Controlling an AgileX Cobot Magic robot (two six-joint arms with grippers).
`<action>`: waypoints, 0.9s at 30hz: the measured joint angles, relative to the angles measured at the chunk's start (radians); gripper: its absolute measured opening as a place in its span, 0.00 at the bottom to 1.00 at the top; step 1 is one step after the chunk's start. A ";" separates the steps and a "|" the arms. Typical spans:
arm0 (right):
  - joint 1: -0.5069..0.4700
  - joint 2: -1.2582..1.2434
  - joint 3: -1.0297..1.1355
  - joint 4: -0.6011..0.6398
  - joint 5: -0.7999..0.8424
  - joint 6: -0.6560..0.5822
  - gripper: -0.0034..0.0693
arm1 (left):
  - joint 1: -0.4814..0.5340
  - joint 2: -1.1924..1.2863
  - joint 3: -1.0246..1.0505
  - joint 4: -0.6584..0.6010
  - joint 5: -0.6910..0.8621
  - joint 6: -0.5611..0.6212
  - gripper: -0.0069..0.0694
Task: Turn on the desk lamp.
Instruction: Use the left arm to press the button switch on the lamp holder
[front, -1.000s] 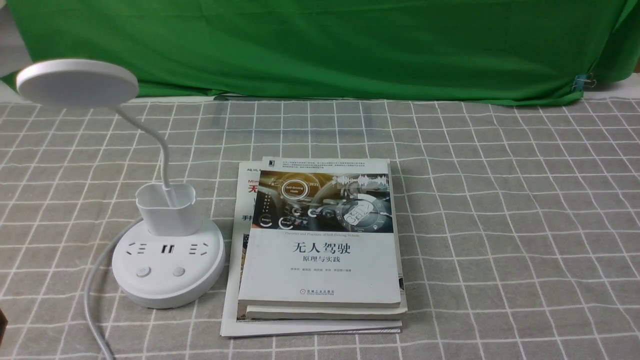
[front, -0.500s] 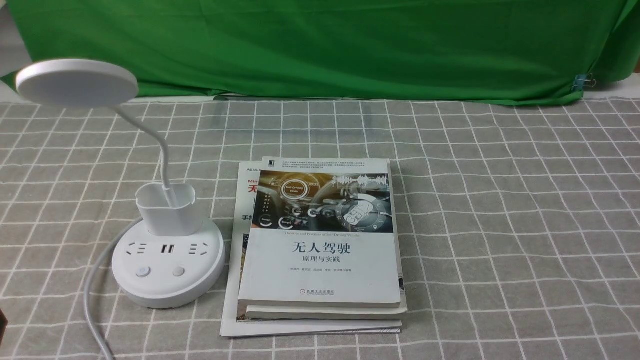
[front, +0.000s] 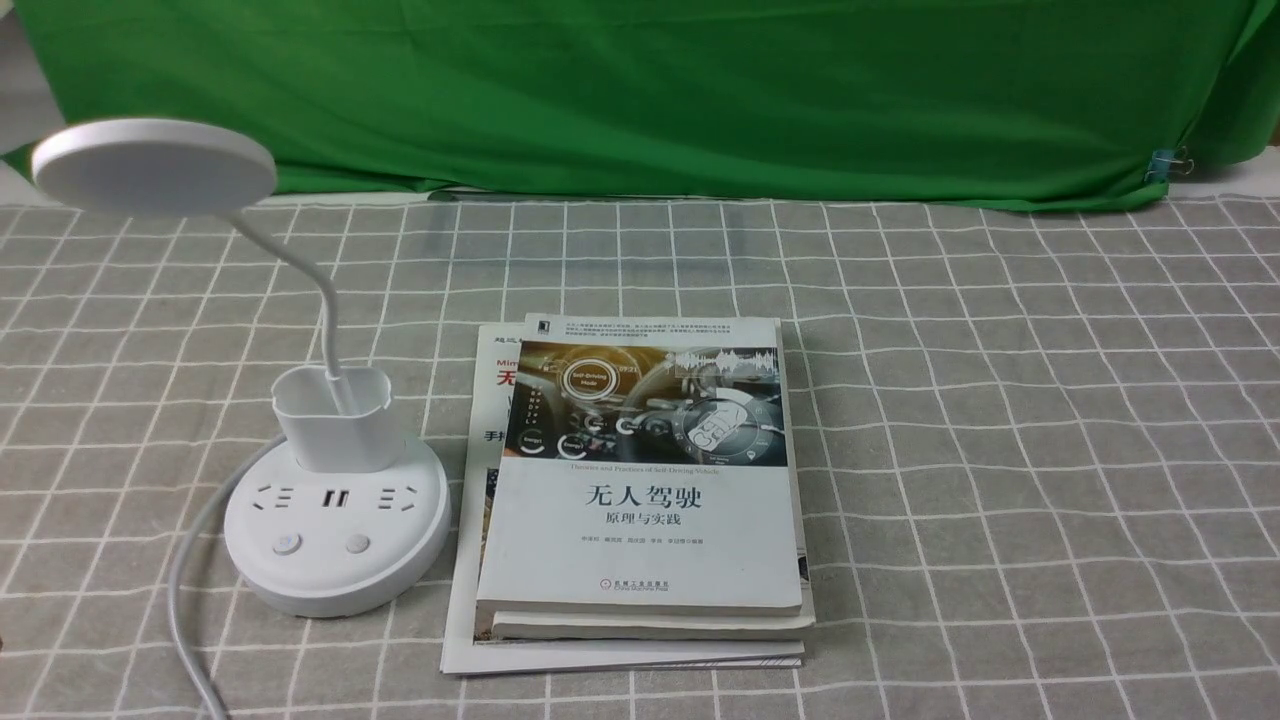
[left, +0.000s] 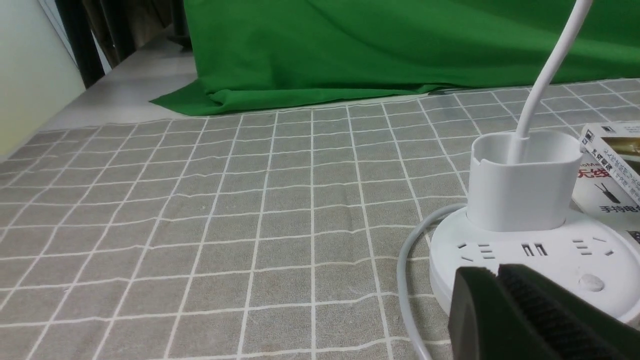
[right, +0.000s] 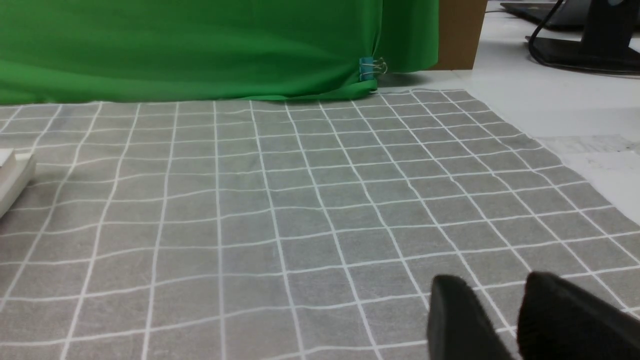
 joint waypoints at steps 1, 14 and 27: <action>0.000 0.000 0.000 0.000 0.000 0.000 0.38 | 0.000 0.000 0.000 0.000 -0.004 0.001 0.12; 0.000 0.000 0.000 0.000 0.000 0.000 0.38 | 0.000 0.000 0.000 -0.014 -0.411 0.000 0.12; 0.000 0.000 0.000 0.000 0.000 0.000 0.38 | 0.000 0.014 -0.056 -0.089 -0.627 -0.178 0.12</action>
